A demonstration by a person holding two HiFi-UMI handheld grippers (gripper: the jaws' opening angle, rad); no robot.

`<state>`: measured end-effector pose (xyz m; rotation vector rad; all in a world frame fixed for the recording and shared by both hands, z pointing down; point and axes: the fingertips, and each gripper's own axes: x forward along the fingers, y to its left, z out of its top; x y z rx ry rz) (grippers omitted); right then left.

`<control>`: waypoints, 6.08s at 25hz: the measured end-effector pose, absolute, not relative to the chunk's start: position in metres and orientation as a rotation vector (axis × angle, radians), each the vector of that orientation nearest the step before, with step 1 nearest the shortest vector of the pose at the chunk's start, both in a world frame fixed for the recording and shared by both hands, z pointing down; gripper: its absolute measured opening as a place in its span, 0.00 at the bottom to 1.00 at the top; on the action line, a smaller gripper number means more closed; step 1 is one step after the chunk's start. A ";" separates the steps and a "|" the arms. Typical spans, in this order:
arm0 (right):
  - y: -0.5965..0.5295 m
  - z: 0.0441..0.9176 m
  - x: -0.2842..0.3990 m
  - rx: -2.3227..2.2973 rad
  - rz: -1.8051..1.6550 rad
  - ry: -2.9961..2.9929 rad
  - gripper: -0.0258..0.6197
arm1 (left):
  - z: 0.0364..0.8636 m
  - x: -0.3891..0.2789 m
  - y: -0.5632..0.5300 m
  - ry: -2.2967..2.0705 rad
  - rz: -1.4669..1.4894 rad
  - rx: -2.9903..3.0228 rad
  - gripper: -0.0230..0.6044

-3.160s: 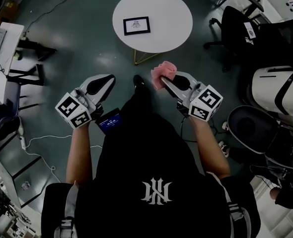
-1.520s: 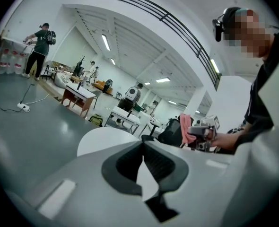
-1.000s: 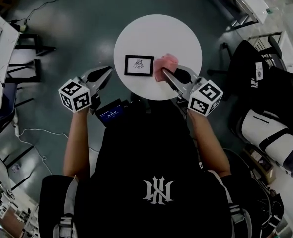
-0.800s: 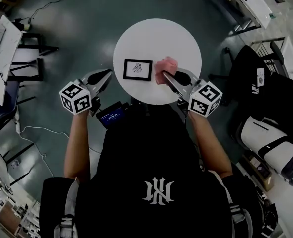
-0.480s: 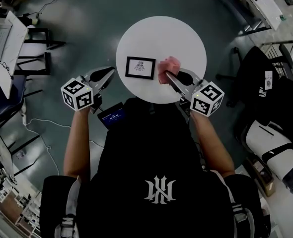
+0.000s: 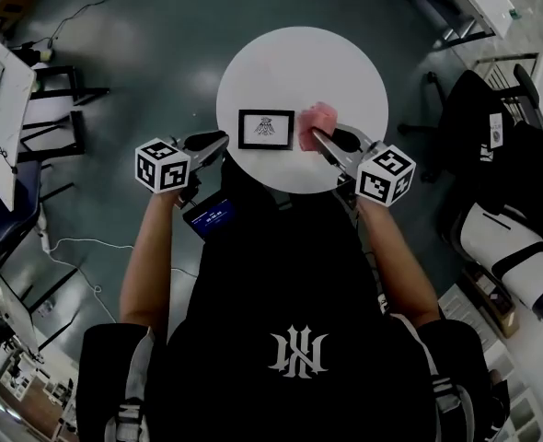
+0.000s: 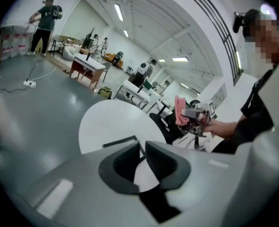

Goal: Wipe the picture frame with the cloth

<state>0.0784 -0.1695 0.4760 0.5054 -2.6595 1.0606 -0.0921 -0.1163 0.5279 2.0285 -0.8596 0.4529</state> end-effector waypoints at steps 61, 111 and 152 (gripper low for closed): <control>-0.172 0.687 -0.086 0.631 0.750 -2.153 0.06 | 0.700 -0.089 -0.133 -0.628 0.575 1.665 0.13; -0.153 0.691 0.053 0.808 0.676 -1.948 0.08 | 0.697 -0.079 -0.130 -0.586 0.630 1.670 0.15; -0.143 0.694 -0.053 0.652 0.691 -2.039 0.08 | 0.700 -0.075 -0.131 -0.579 0.584 1.623 0.14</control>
